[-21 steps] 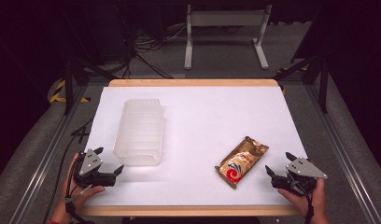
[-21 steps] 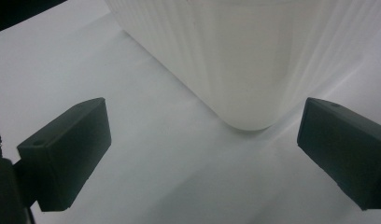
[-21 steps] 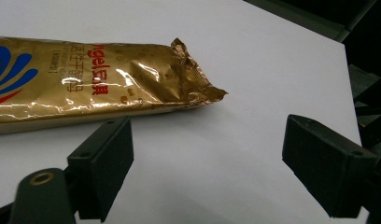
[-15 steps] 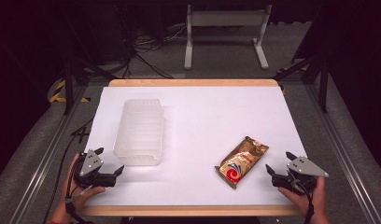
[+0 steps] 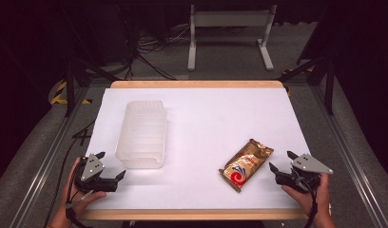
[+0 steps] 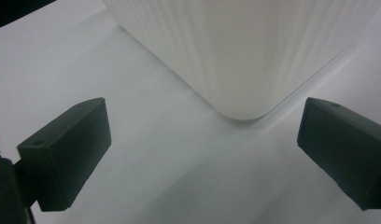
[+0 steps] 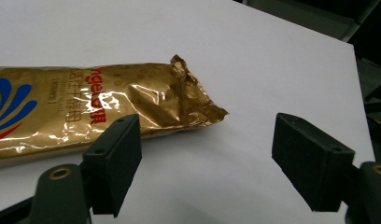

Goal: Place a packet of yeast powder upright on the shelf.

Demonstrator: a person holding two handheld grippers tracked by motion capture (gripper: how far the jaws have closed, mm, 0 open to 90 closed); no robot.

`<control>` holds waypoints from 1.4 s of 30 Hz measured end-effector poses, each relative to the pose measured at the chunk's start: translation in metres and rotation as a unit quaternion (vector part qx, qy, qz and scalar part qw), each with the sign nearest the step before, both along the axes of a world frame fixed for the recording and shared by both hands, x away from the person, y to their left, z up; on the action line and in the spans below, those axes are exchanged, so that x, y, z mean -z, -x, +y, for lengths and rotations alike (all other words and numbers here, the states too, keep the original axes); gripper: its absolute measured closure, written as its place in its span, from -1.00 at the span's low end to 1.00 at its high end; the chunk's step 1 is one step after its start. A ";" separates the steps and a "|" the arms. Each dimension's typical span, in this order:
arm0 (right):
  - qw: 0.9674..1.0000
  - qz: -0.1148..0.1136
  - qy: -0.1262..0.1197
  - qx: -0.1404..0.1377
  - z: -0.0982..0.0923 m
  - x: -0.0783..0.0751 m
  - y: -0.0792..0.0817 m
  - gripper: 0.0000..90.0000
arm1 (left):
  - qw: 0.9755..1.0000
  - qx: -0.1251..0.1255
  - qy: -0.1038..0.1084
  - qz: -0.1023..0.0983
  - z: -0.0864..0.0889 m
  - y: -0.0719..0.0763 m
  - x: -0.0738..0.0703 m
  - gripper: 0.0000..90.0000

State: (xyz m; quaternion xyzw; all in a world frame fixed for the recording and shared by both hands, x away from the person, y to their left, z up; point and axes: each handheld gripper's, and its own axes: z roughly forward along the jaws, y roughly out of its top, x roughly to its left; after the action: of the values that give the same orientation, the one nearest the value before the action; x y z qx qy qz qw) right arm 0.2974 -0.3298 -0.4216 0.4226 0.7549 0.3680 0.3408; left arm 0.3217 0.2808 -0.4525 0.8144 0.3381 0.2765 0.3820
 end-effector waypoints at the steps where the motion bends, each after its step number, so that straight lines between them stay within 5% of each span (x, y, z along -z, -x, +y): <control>1: 1.000 0.000 0.000 0.000 0.000 0.000 0.000 -0.45 | 1.000 0.000 0.000 0.000 0.000 0.000 0.000 -0.92; 7: 1.000 0.014 -0.024 0.010 0.000 -0.004 -0.014 -0.47 | 1.000 0.004 -0.009 -0.003 -0.002 0.001 0.000 -0.92; 15: 0.995 0.065 -0.075 0.019 0.001 0.002 -0.036 -0.45 | 1.000 0.004 -0.009 0.000 -0.003 0.001 0.000 -0.92; 16: 0.991 0.089 -0.098 0.024 0.000 0.007 -0.043 -0.47 | 1.000 0.004 -0.008 0.000 -0.003 0.001 0.001 -0.92; 22: 0.980 0.130 -0.148 0.038 -0.001 0.017 -0.059 -0.51 | 1.000 0.006 -0.013 0.000 -0.004 0.002 0.001 -0.92; 25: 0.971 0.157 -0.178 0.038 -0.003 0.020 -0.068 -0.54 | 1.000 0.005 -0.012 0.001 -0.004 0.002 0.001 -0.92; 30: 0.962 0.173 -0.211 0.016 0.001 0.022 -0.078 -0.38 | 1.000 0.006 -0.010 0.004 -0.003 0.003 0.001 -0.92; 33: 0.967 0.168 -0.194 0.001 0.008 0.020 -0.077 -0.13 | 1.000 0.007 -0.013 0.002 -0.003 0.002 0.001 -0.92; 38: 0.969 0.158 -0.188 -0.006 0.007 0.016 -0.073 0.70 | 1.000 0.006 -0.015 0.003 -0.003 0.003 0.001 -0.92; 42: 0.970 0.148 -0.193 -0.010 0.005 0.015 -0.072 0.85 | 1.000 0.007 -0.014 0.003 -0.004 0.003 0.001 -0.92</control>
State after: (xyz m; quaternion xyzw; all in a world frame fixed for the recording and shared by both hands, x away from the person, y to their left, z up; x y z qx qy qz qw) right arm 0.3690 -0.3248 -0.4363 0.5223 0.7160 0.4435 0.1335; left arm 0.3189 0.2772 -0.4533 0.8229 0.3299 0.2762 0.3710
